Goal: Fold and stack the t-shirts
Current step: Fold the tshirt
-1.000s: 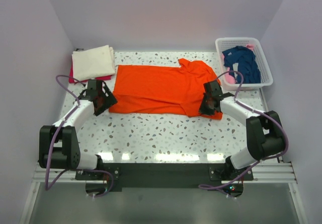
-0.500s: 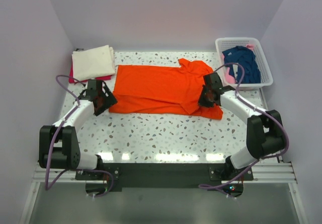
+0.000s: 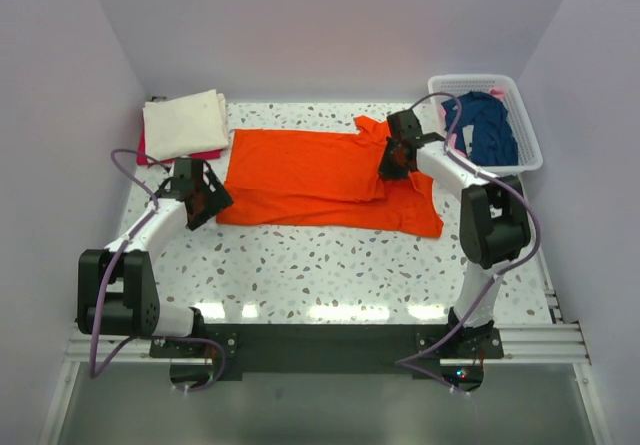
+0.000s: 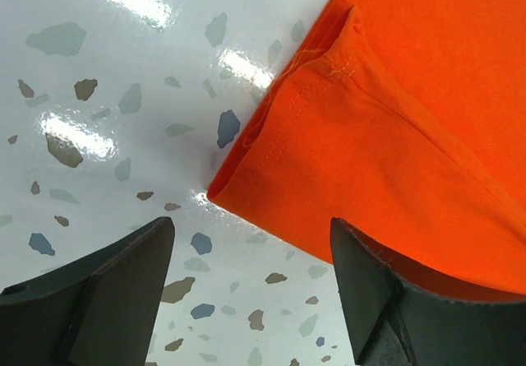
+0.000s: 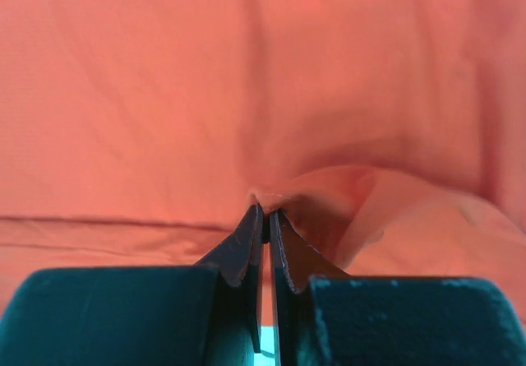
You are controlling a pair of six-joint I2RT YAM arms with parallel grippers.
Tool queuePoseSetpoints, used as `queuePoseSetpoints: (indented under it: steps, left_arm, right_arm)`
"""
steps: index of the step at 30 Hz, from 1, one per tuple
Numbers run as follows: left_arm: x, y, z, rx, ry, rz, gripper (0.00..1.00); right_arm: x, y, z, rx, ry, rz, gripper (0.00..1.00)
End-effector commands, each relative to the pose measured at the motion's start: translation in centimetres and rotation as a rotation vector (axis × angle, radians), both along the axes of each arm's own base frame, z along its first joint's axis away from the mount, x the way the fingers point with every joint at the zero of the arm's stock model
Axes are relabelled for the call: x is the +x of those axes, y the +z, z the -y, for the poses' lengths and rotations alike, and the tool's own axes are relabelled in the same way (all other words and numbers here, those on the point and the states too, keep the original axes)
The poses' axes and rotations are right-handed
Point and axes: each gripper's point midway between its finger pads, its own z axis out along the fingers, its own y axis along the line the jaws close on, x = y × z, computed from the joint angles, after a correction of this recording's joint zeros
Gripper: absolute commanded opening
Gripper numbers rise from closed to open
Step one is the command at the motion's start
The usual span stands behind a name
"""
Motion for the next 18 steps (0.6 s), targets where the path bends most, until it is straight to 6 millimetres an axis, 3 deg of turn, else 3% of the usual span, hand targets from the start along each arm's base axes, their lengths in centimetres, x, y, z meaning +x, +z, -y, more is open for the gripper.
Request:
queuePoseSetpoints:
  steps: [1,10,12,14,18]
  left_arm:
    - [1.1,1.1,-0.3,0.008,-0.007,0.045,0.81]
    - [1.1,0.7,-0.2,0.006,-0.007,0.035,0.81]
    - [1.2,0.8,-0.1,0.004,-0.013,0.039,0.82]
    - [1.3,0.9,0.0,-0.002,-0.018,0.042,0.82]
    - [1.4,1.0,0.2,-0.011,-0.03,0.047,0.83]
  right_arm:
    - [1.7,1.2,-0.5,0.007,0.015,0.017,0.03]
    - [4.4,1.0,-0.7,0.027,0.0,0.027,0.06]
    - [4.7,0.6,-0.6,0.028,0.0,0.022,0.12]
    - [5.0,0.6,-0.5,0.027,-0.003,0.03,0.25]
    - [6.5,2.3,0.3,0.018,-0.005,0.075,0.43]
